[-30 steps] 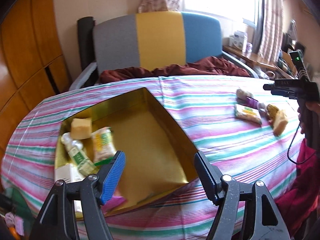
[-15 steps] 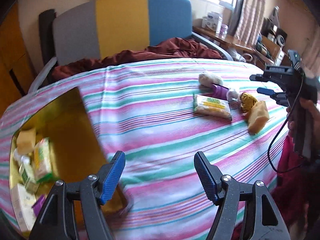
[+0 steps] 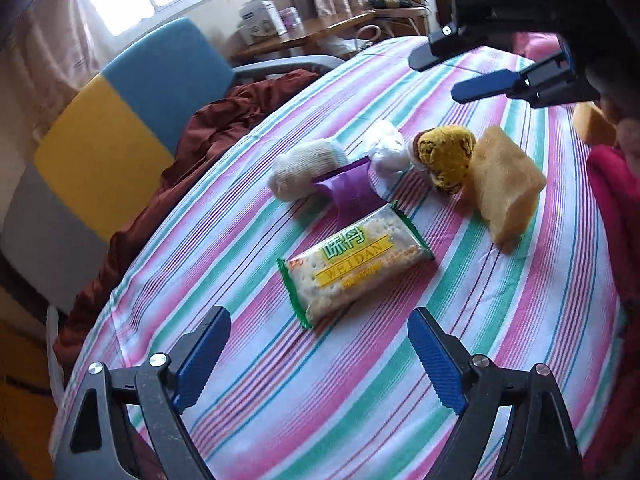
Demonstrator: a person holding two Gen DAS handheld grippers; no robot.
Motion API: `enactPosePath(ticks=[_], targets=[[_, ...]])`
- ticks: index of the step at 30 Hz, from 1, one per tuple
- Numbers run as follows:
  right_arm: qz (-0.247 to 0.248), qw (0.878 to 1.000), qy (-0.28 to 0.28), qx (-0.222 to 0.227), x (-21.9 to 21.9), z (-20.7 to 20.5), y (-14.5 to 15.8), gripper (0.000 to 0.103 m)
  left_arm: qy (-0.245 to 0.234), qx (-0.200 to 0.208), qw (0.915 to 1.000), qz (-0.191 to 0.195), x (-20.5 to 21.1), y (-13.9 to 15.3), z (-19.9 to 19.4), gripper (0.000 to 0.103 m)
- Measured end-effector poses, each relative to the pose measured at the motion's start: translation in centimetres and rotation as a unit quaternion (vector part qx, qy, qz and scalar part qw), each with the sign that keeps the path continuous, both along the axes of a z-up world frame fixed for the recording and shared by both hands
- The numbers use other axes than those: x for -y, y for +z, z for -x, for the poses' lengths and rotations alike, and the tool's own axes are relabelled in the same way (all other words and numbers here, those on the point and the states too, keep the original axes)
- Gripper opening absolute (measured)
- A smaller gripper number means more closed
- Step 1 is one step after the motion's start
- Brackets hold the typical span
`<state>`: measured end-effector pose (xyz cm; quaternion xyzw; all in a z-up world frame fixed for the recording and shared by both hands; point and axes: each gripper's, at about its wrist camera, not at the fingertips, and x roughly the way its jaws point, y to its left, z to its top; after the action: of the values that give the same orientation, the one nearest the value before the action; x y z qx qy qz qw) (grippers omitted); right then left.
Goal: Organize objects
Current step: 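Grasp a second WEIDAN pack with the left tool while the right tool grasps the yellow sock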
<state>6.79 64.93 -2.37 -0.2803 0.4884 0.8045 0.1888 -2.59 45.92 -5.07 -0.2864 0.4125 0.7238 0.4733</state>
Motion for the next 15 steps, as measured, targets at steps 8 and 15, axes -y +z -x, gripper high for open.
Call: enactPosePath(ticks=[8, 15], targets=[[0.049, 0.999, -0.017, -0.014, -1.1, -0.9, -1.2, 0.046, -0.096, -0.01, 0.9948, 0.032, -3.6, -2.2, 0.6, 0.093], [0.052, 0.998, -0.017, -0.007, -1.3, -0.6, -1.4, 0.047, -0.137, 0.001, 0.99, 0.036, -5.2, -3.3, 1.5, 0.094]])
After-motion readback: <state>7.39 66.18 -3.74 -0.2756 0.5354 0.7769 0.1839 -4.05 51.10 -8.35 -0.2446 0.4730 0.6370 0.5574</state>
